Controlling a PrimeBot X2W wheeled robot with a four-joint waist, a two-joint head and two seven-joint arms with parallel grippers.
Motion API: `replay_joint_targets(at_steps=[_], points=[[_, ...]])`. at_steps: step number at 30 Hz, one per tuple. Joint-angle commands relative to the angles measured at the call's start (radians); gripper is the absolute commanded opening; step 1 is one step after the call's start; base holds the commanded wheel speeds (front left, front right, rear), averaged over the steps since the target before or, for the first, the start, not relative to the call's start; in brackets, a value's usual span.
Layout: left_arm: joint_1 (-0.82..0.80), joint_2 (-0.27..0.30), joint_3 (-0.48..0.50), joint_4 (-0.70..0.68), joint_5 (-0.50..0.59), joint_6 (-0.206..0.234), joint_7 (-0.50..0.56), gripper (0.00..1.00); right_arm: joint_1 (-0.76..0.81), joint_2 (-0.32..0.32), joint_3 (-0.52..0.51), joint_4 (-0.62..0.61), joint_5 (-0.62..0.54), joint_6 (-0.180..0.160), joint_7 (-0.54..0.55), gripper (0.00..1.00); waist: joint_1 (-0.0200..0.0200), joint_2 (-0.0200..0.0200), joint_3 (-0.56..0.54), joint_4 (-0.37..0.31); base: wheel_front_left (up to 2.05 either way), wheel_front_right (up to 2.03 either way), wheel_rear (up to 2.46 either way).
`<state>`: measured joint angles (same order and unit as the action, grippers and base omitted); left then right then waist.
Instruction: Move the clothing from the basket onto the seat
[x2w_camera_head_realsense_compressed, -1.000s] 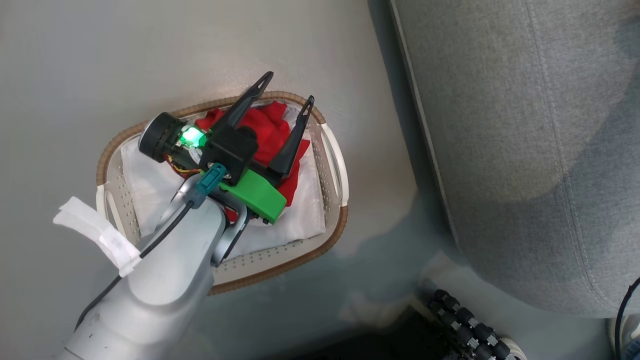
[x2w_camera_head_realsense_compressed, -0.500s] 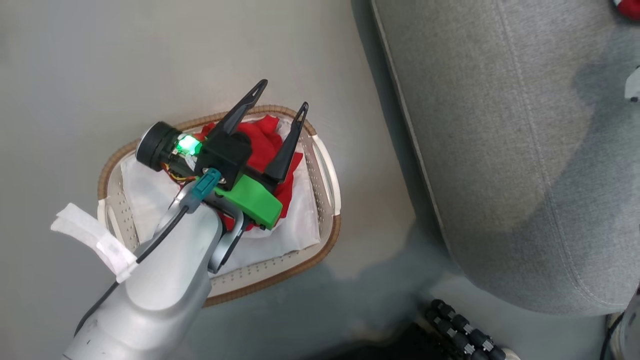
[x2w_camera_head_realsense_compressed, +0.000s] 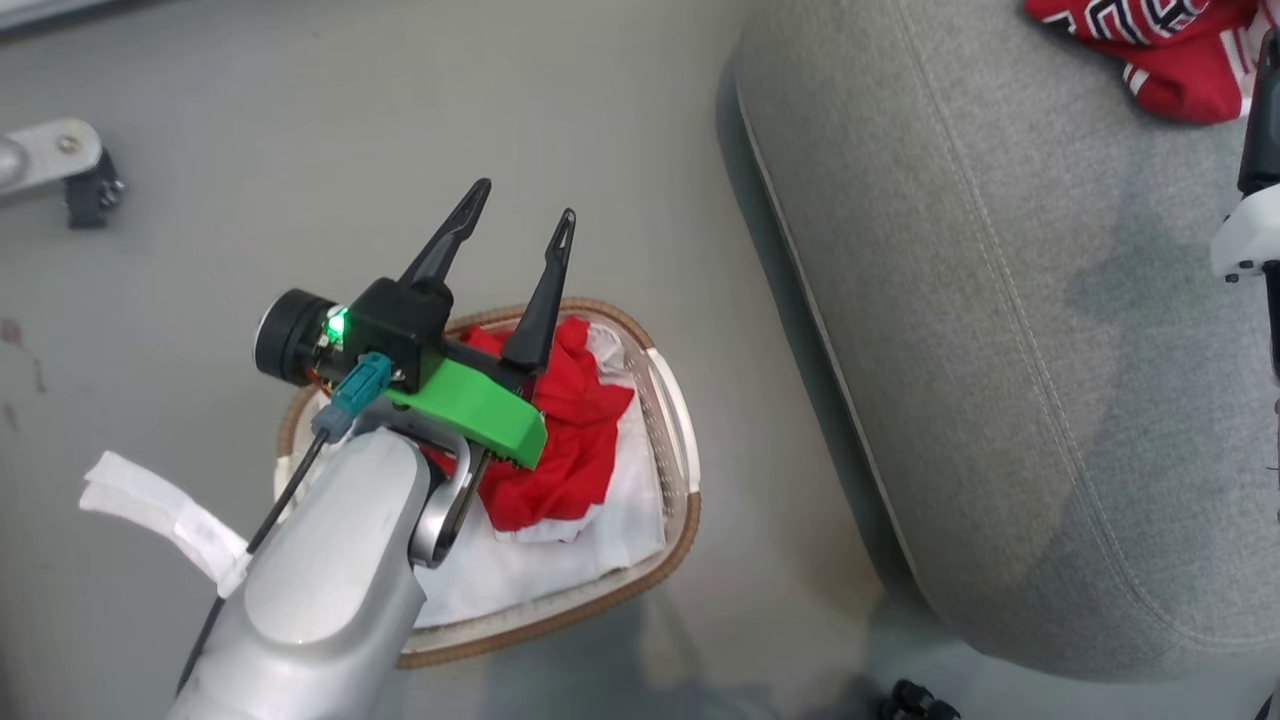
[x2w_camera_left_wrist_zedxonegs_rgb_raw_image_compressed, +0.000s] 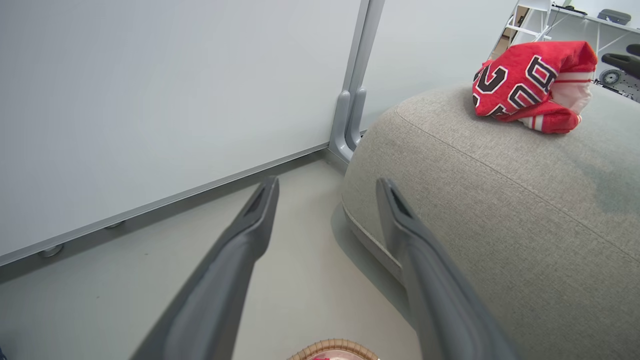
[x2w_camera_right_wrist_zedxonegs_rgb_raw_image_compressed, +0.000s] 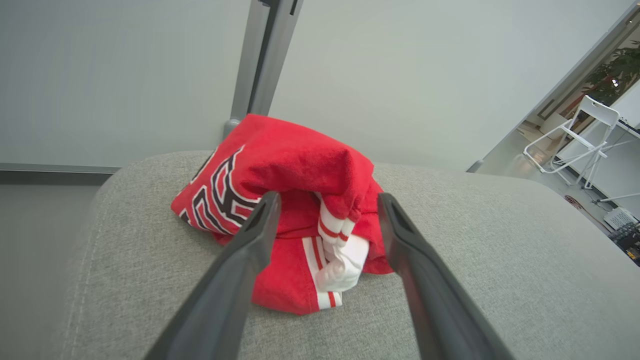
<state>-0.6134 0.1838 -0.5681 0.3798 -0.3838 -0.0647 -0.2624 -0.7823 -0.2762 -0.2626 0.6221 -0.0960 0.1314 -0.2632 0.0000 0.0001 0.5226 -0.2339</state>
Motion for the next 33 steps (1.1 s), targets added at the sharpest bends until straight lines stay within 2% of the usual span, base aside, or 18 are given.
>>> replay_joint_targets(at_steps=[1, 7, 15, 23, 33], points=[[0.036, -0.009, 0.020, -0.005, -0.011, -0.003, -0.003, 1.00, 0.023, -0.005, 0.009, -0.010, 0.007, -0.001, -0.002, 1.00, 0.0000, -0.0001, -0.120, 0.064, 0.00, 0.00, 0.00], [0.132, -0.045, 0.094, -0.006, 0.007, -0.016, -0.002, 1.00, 0.069, 0.011, 0.060, -0.036, 0.022, -0.001, -0.002, 1.00, 0.0000, -0.0001, -0.227, 0.136, 0.00, 0.00, 0.00], [0.277, -0.078, 0.253, -0.016, 0.024, -0.006, -0.002, 1.00, 0.179, 0.091, 0.097, -0.109, 0.071, -0.001, -0.002, 1.00, 0.0000, -0.0001, -0.335, 0.217, 0.00, 0.00, 0.00], [0.422, -0.113, 0.390, -0.035, 0.058, -0.012, -0.002, 1.00, 0.329, 0.190, 0.137, -0.171, 0.111, -0.001, -0.002, 1.00, 0.0000, -0.0001, -0.409, 0.261, 0.00, 0.00, 0.00], [0.535, -0.129, 0.457, -0.059, 0.093, -0.032, -0.002, 1.00, 0.512, 0.225, 0.187, -0.260, 0.182, -0.001, -0.002, 1.00, 0.0000, -0.0001, -0.464, 0.281, 0.00, 0.00, 0.00]])
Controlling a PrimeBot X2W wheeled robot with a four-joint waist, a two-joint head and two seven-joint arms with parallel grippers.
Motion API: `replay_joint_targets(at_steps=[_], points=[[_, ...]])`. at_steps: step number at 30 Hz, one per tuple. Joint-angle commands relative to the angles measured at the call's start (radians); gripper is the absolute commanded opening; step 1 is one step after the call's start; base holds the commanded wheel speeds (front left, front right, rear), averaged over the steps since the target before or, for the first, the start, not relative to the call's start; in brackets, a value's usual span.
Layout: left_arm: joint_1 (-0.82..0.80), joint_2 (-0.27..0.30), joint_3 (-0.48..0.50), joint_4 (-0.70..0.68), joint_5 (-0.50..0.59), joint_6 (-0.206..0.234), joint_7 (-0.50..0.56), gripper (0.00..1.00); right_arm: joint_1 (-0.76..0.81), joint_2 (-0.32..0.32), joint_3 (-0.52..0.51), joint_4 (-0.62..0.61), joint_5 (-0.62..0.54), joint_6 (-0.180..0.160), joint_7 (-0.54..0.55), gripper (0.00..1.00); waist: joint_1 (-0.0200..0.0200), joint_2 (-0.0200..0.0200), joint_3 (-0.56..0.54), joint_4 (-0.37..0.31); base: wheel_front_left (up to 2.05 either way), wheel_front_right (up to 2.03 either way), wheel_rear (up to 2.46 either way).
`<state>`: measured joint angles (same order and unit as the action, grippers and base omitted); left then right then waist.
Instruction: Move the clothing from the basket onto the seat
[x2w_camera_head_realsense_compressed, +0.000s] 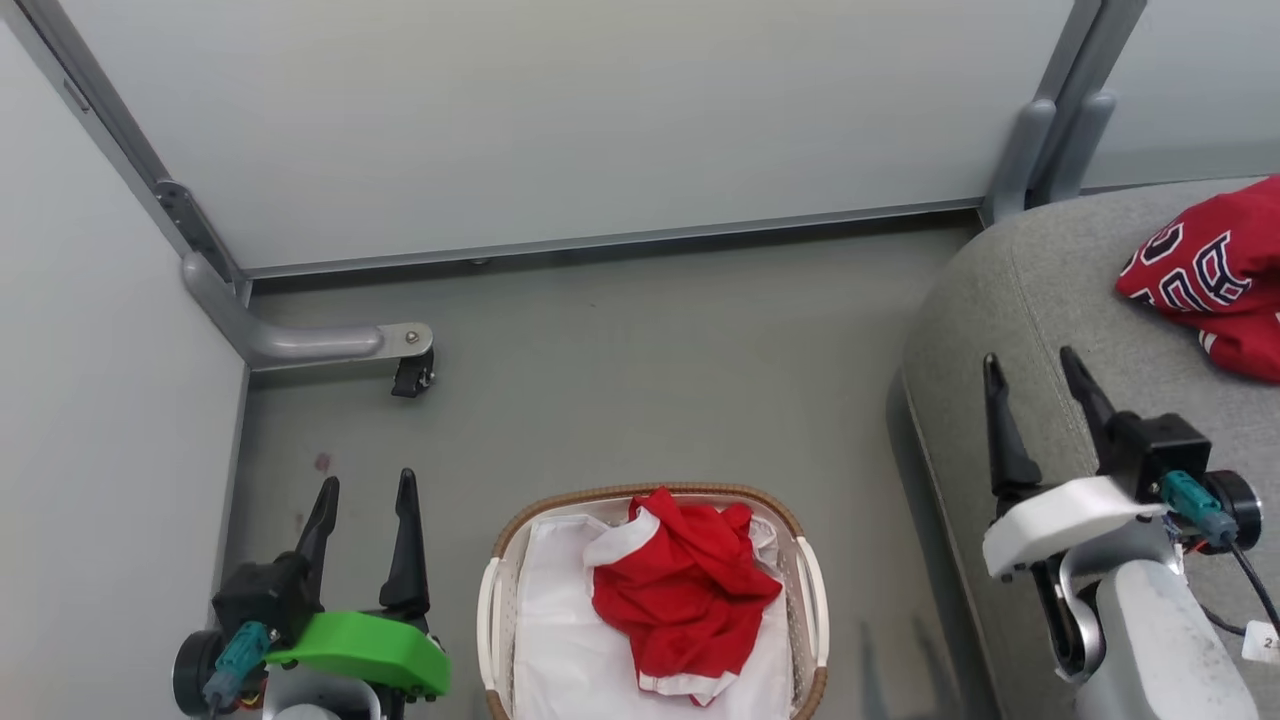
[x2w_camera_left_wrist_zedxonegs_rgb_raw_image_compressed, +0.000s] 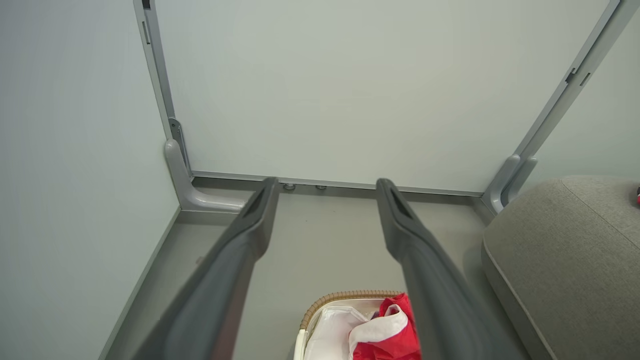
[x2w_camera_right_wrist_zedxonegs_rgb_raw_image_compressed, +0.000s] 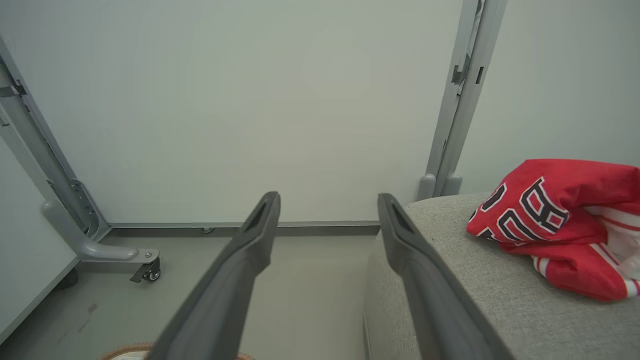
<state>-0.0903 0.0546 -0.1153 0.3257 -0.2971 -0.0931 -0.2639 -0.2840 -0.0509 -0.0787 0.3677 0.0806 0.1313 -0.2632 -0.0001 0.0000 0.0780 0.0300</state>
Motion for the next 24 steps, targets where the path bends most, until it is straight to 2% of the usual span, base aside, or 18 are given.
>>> replay_joint_targets(at_steps=[1, 9, 24], points=[[0.021, 0.000, 0.005, -0.007, 0.009, -0.005, -0.001, 1.00, 0.026, -0.001, 0.011, -0.013, 0.021, -0.001, -0.002, 1.00, 0.0001, 0.0000, -0.023, 0.018, 0.00, 0.00, 0.00], [0.060, -0.004, 0.006, -0.021, 0.020, -0.013, -0.001, 1.00, 0.117, -0.002, 0.072, -0.046, 0.112, -0.001, -0.002, 1.00, 0.0001, 0.0000, -0.038, 0.010, 0.00, 0.00, 0.00], [0.040, -0.003, -0.017, -0.010, 0.003, -0.008, -0.001, 1.00, 0.123, -0.002, 0.102, -0.030, 0.102, -0.001, -0.002, 1.00, 0.0001, 0.0000, -0.038, -0.004, 0.00, 0.00, 0.00]])
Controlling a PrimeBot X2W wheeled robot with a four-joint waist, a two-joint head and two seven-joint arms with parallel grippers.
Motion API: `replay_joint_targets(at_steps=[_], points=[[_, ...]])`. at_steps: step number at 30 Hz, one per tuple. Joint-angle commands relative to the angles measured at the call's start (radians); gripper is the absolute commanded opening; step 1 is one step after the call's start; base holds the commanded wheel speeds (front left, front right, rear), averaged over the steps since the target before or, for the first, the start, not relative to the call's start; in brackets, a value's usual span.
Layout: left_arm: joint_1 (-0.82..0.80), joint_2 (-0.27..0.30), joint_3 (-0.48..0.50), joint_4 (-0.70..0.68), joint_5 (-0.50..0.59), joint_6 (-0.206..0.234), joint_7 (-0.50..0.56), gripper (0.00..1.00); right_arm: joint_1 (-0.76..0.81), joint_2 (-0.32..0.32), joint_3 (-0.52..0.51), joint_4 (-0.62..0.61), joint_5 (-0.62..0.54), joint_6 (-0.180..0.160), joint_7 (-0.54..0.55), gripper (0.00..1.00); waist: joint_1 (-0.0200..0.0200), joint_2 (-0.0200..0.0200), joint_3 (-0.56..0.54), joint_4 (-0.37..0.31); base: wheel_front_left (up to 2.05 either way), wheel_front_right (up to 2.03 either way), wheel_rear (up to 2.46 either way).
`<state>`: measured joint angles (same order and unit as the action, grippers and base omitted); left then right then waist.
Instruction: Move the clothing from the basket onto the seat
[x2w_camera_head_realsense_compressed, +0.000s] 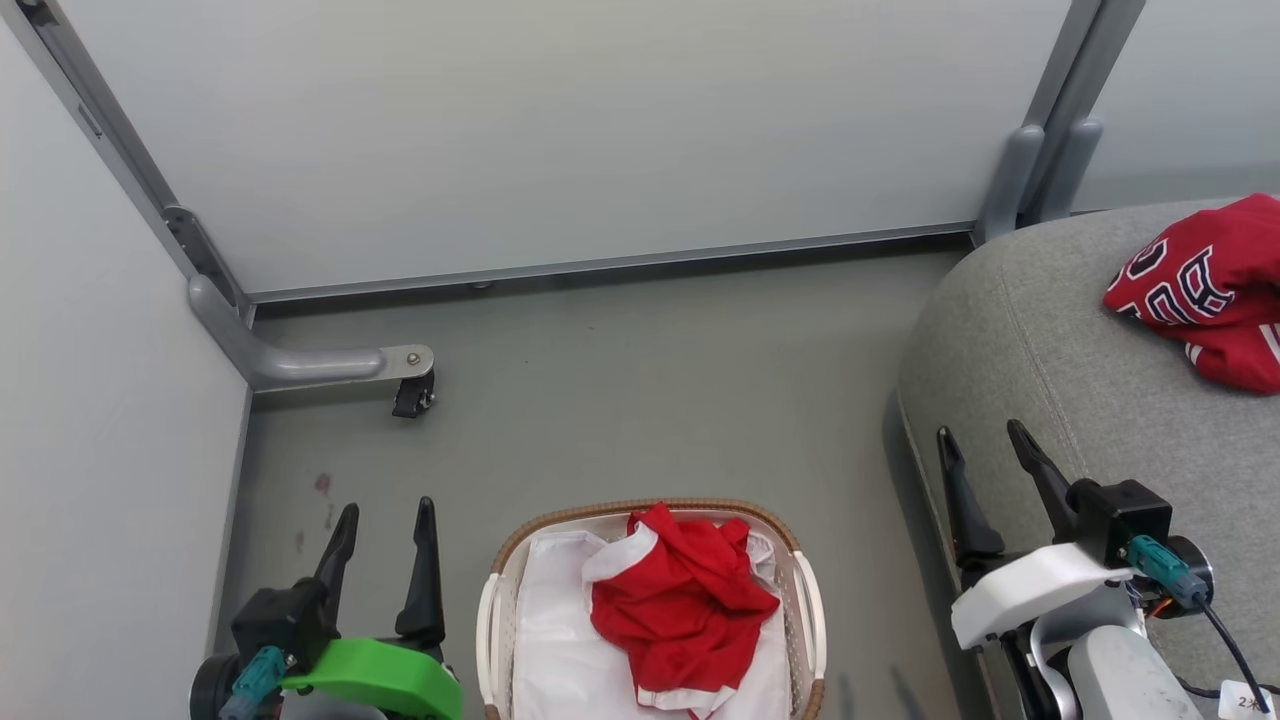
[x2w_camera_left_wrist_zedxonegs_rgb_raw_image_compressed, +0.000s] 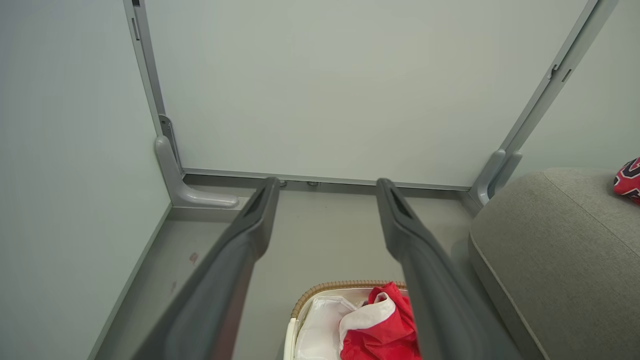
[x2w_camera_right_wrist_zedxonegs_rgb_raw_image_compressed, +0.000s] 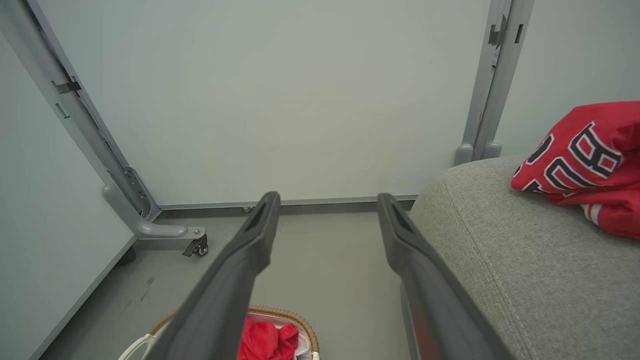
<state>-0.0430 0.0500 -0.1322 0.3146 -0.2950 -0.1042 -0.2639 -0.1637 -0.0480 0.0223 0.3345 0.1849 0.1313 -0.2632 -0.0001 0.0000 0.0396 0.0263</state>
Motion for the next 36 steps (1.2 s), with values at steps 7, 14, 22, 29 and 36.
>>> replay_joint_targets(at_steps=[7, 14, 22, 29, 36], points=[[-0.016, 0.001, -0.004, 0.004, 0.000, 0.001, -0.001, 1.00, -0.005, -0.004, -0.001, 0.001, 0.001, -0.001, -0.002, 1.00, 0.0001, 0.0000, 0.006, 0.001, 0.00, 0.00, 0.00], [-0.023, 0.001, -0.004, 0.001, 0.001, 0.002, -0.001, 1.00, -0.013, -0.005, -0.003, 0.000, 0.001, -0.001, -0.002, 1.00, 0.0001, 0.0000, 0.018, -0.001, 0.00, 0.00, 0.00], [-0.062, 0.001, -0.026, -0.004, -0.009, -0.003, -0.001, 1.00, -0.040, -0.005, -0.020, -0.018, -0.007, -0.001, -0.002, 1.00, 0.0001, 0.0000, 0.069, -0.016, 0.00, 0.00, 0.00], [-0.170, 0.001, -0.091, 0.041, 0.004, -0.012, -0.001, 1.00, -0.092, -0.004, -0.032, -0.038, -0.019, -0.001, -0.002, 1.00, 0.0001, 0.0000, 0.173, -0.056, 0.00, 0.00, 0.00], [-0.311, 0.002, -0.160, 0.184, 0.025, -0.019, -0.001, 1.00, -0.153, -0.004, -0.015, -0.059, -0.022, -0.001, -0.002, 1.00, 0.0001, 0.0000, 0.304, -0.141, 0.00, 0.00, 0.00]])
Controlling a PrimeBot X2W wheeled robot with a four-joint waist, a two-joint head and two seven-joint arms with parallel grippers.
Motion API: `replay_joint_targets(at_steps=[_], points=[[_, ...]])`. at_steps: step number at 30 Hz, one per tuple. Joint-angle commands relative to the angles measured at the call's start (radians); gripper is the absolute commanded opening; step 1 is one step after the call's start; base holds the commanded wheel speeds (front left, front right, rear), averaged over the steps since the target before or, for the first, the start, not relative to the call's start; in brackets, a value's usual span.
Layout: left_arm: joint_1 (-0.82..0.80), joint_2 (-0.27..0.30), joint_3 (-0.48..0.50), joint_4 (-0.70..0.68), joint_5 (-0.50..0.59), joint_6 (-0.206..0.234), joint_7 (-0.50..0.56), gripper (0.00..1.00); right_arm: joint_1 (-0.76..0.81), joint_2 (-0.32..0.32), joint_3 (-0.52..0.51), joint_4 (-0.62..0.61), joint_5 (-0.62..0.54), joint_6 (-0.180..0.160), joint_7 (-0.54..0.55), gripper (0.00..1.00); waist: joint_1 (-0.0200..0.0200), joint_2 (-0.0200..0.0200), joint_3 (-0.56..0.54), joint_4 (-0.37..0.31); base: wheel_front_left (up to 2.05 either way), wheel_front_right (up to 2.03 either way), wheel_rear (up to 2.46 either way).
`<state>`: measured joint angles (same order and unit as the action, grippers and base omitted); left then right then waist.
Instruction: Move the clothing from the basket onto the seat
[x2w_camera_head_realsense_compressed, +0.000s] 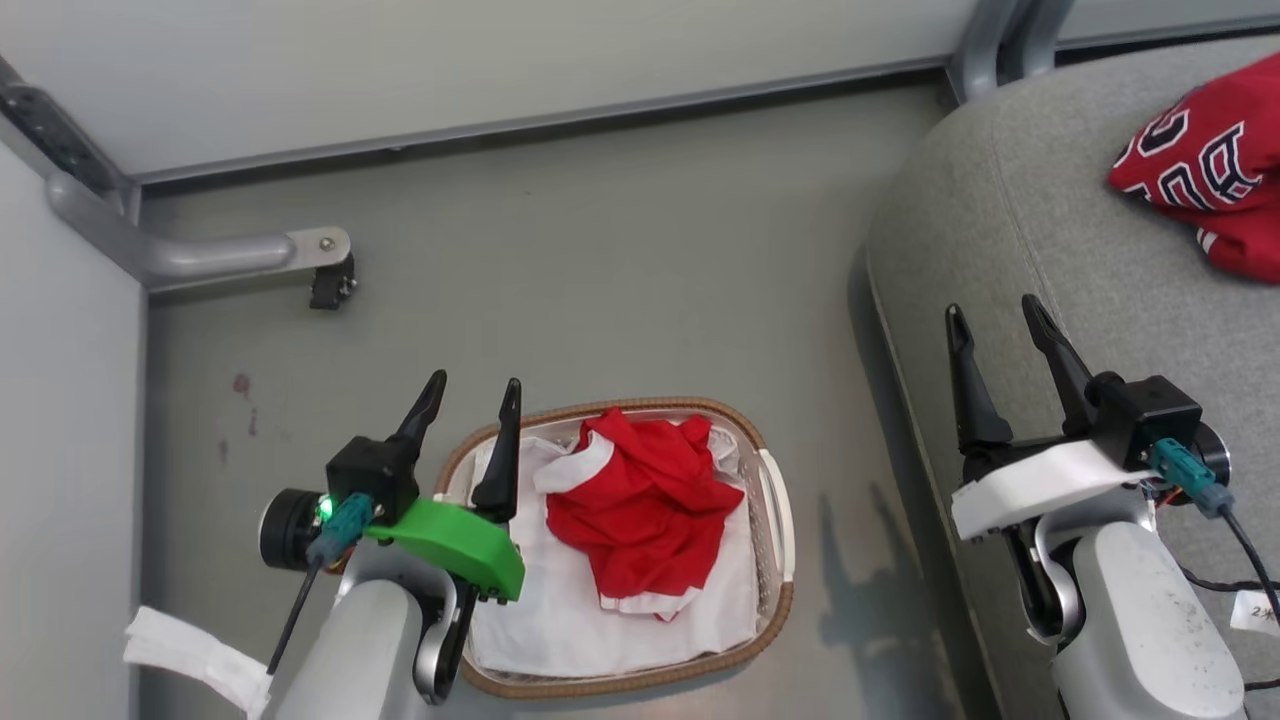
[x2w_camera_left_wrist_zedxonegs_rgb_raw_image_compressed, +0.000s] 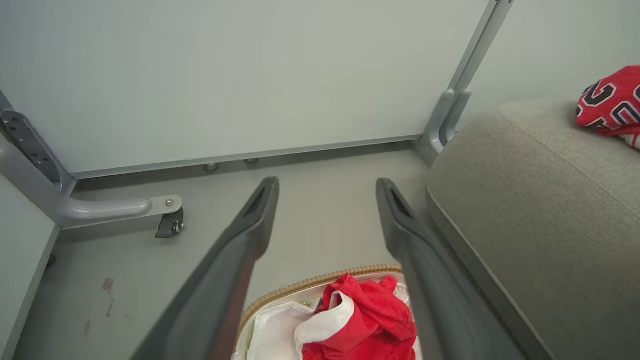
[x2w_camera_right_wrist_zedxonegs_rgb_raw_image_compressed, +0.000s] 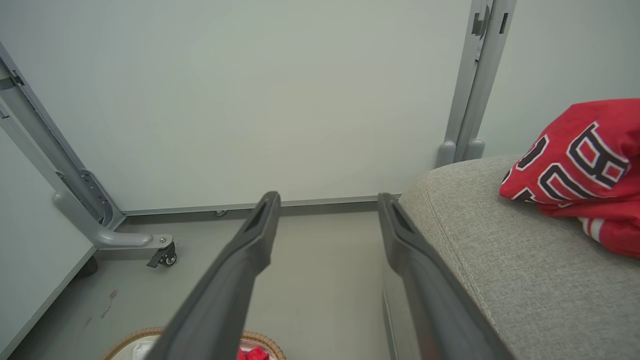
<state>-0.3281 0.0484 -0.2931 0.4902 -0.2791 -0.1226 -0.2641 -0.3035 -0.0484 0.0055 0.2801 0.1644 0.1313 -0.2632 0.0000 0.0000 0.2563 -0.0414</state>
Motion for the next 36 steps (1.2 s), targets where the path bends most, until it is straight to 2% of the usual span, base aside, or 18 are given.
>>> replay_joint_targets(at_steps=[1, 8, 18, 28, 36], points=[[-0.041, 0.004, -0.007, 0.033, 0.009, -0.002, -0.001, 1.00, -0.020, -0.004, 0.004, -0.006, 0.000, -0.001, -0.002, 1.00, 0.0000, 0.0000, 0.103, -0.085, 0.00, 0.00, 0.00], [-0.172, 0.034, -0.074, 0.230, 0.057, -0.008, -0.001, 1.00, -0.069, -0.003, 0.036, -0.023, 0.037, -0.001, -0.002, 1.00, 0.0000, 0.0000, 0.233, -0.176, 0.00, 0.00, 0.00], [-0.318, 0.081, -0.115, 0.442, 0.060, -0.009, 0.000, 1.00, -0.144, -0.002, 0.094, -0.055, 0.098, -0.001, -0.002, 1.00, 0.0000, 0.0000, 0.415, -0.284, 0.00, 0.00, 0.00], [-0.405, 0.135, -0.117, 0.575, 0.037, -0.009, 0.000, 1.00, -0.196, -0.003, 0.130, -0.083, 0.137, -0.001, -0.002, 1.00, 0.0000, 0.0000, 0.520, -0.339, 0.00, 0.00, 0.00], [-0.435, 0.130, -0.137, 0.650, 0.020, -0.009, 0.004, 1.00, -0.211, -0.003, 0.147, -0.092, 0.142, -0.001, -0.002, 1.00, 0.0000, 0.0000, 0.542, -0.351, 0.00, 0.00, 0.00]])
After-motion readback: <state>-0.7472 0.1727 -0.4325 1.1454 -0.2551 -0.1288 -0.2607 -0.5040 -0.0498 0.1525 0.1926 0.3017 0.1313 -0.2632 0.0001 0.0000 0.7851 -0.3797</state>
